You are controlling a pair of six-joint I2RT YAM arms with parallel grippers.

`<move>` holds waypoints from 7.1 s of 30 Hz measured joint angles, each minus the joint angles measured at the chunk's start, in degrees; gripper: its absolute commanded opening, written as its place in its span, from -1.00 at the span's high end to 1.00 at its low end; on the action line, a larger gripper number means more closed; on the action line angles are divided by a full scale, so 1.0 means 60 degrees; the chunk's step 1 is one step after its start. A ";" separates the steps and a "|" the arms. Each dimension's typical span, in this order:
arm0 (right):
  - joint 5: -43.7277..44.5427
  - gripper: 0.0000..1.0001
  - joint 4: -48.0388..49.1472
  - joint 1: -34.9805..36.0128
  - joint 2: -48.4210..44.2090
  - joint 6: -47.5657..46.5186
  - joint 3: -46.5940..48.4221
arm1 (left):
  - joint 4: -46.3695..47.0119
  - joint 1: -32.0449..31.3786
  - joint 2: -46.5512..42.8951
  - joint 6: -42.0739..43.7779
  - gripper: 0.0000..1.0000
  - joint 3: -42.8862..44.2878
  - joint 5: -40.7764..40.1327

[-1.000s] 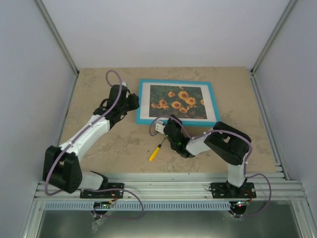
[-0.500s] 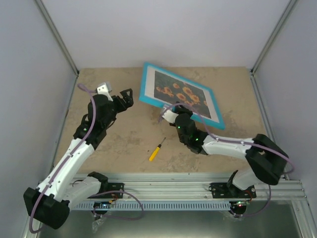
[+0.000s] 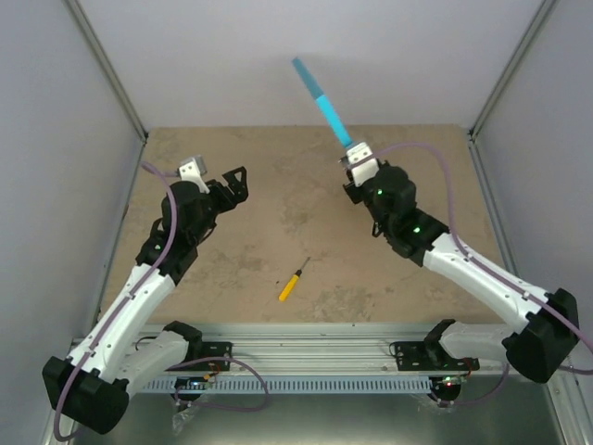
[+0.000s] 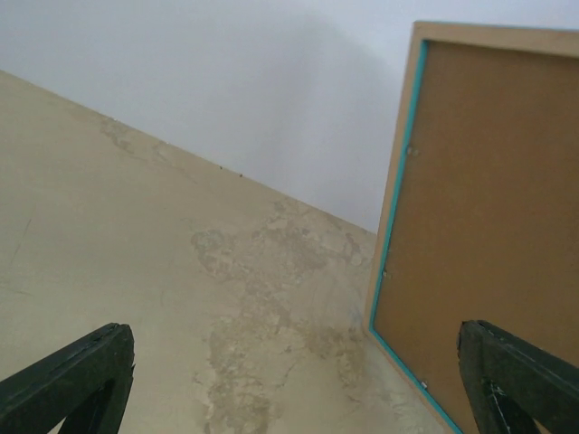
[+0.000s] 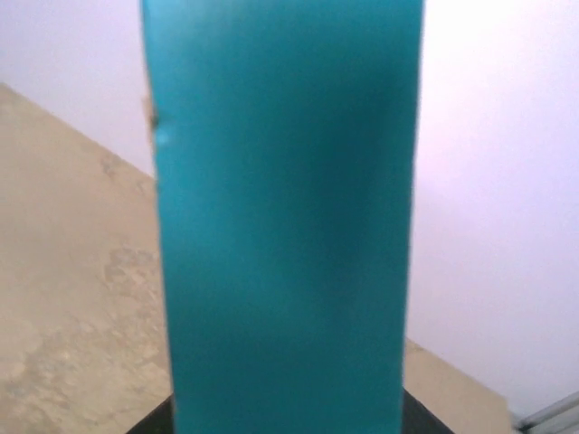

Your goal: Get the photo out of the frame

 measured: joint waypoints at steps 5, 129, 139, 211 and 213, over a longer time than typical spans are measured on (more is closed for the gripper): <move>-0.1384 0.99 -0.0576 -0.1341 -0.0725 0.2022 0.0131 | 0.0109 0.0000 0.0317 0.0004 -0.98 0.0000 0.0368; -0.7242 -0.95 -0.1749 -0.8011 0.5876 0.6608 0.0852 | 0.4266 0.0546 0.7198 -0.2262 -0.64 -0.1574 0.4197; -0.7850 -0.95 -0.1614 -0.7970 0.6040 0.6102 0.0594 | 0.3472 0.0474 0.7570 -0.1683 -0.69 -0.0834 0.3712; -0.7147 -0.95 0.0412 -0.5355 -0.0193 0.6408 -0.5202 | -0.3417 -0.5544 0.4546 -0.0455 -0.27 -0.1107 -0.0076; -0.7147 -0.95 0.0444 -0.5355 -0.0193 0.6426 -0.5206 | -0.3526 -0.5654 0.4794 -0.0368 -0.17 -0.1067 -0.0106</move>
